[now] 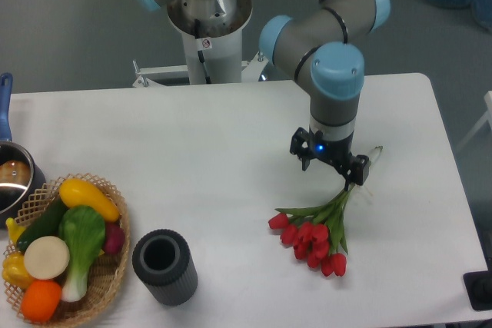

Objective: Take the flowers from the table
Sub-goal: 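Lower the open gripper down onto the green tulip stems, then close the gripper around the tulip stems just above the blooms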

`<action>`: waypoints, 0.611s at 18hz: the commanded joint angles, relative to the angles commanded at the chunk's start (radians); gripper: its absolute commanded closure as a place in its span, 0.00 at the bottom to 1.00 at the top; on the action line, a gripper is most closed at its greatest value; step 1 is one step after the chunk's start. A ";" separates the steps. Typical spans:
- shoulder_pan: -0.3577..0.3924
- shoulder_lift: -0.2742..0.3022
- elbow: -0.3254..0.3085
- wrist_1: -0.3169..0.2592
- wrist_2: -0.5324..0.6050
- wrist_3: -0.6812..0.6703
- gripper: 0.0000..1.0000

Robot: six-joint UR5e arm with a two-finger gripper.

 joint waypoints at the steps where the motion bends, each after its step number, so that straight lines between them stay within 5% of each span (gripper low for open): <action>1: -0.002 -0.015 0.015 -0.002 0.002 -0.006 0.00; 11: -0.021 -0.121 0.091 0.023 0.003 -0.009 0.00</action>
